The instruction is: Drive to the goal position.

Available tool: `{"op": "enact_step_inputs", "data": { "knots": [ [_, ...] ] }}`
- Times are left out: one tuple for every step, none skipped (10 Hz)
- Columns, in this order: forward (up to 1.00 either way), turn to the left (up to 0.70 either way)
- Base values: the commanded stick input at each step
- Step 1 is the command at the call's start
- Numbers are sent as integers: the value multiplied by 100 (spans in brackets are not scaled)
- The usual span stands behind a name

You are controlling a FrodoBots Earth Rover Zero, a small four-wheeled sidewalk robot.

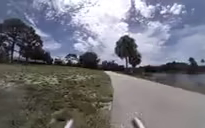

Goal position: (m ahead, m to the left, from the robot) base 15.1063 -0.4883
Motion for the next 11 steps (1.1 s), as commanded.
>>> {"op": "enact_step_inputs", "data": {
  "knots": [
    [85, -5],
    [85, 0],
    [85, 0],
    [85, 0],
    [85, 0],
    [85, 0],
    [85, 0],
    [85, 0],
    [85, 0],
    [85, -15],
    [85, -32]
  ]
}}
